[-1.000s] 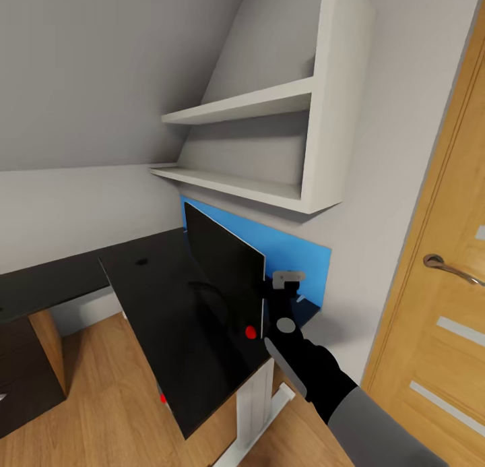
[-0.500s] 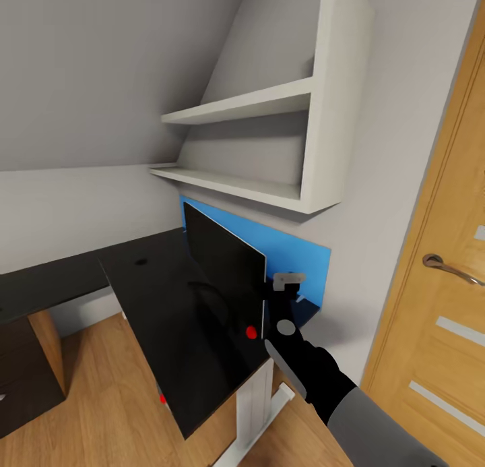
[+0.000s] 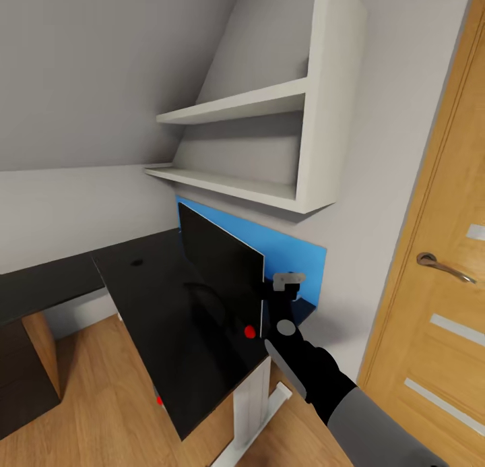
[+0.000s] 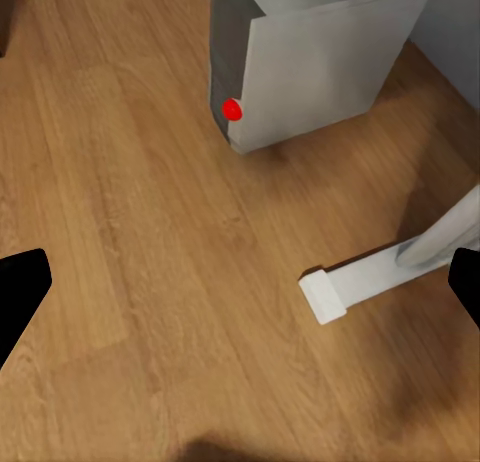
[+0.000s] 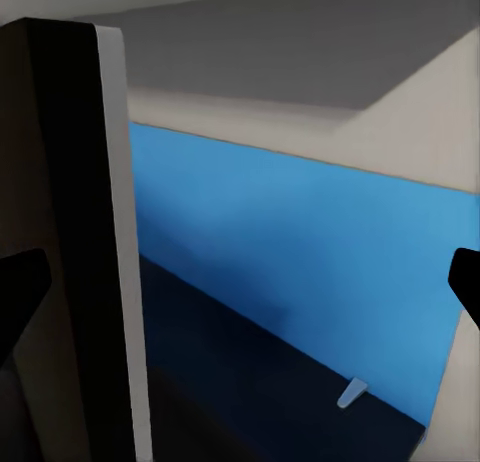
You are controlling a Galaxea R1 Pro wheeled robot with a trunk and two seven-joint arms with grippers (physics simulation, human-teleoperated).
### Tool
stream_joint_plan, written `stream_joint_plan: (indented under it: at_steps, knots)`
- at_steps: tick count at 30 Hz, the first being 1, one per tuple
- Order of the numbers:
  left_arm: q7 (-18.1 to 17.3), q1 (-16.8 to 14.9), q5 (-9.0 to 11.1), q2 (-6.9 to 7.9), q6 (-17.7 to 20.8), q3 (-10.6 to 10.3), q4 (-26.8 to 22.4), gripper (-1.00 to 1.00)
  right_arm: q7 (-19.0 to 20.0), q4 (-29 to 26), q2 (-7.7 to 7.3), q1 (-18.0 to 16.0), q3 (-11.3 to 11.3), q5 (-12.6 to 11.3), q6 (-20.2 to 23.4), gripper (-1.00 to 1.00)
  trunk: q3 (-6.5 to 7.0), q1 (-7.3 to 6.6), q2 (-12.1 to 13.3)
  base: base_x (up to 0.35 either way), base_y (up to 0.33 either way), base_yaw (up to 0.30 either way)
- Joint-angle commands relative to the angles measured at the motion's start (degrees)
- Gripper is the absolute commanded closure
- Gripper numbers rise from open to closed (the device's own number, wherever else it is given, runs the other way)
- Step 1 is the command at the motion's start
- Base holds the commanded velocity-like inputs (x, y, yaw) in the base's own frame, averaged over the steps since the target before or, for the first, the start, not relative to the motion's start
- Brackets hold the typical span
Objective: In the bedroom, organize the workspace by keeping the computer under the desk, ensuring the monitor is on the desk, placing the keyboard on the desk next to the monitor, placing the mouse on the desk next to the keyboard, moving the folder from the swivel chair onto the desk next to the mouse, stacking the notebook on top of the folder with the pen on top of the notebook, and positioning the swivel chair next to the desk.
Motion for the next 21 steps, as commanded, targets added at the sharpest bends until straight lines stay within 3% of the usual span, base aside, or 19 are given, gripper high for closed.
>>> stream_joint_plan:
  at_steps: [1, 6, 15, 21]
  knots:
    - [0.1, 0.0, 0.2, 0.01, 0.0, -0.1, -0.1, -1.00, -0.4, 0.0, -0.02, -0.1, 0.2, -0.4, 0.0, -1.00, -0.08, 0.02, -0.1, -0.005, 0.000, -0.016]
    - [0.1, 0.0, 0.2, 0.01, 0.0, -0.1, -0.1, -1.00, -0.4, 0.5, -0.02, -0.1, 0.3, -0.5, 0.0, -1.00, -0.08, 0.02, -0.1, -0.153, 0.000, -0.006]
    - [0.1, 0.0, 0.2, 0.01, 0.0, -0.1, -0.1, -1.00, 1.0, 1.7, 0.15, -0.1, 0.9, -0.6, -1.0, -1.00, -0.08, 0.02, -0.1, -0.295, -0.003, -0.001]
    - [0.1, 0.0, 0.2, 0.06, 0.0, -0.1, -0.1, -1.00, 1.5, 2.1, 0.30, -0.1, 1.1, -0.6, -1.1, -1.00, -0.08, 0.02, -0.1, -0.200, -0.120, 0.000]
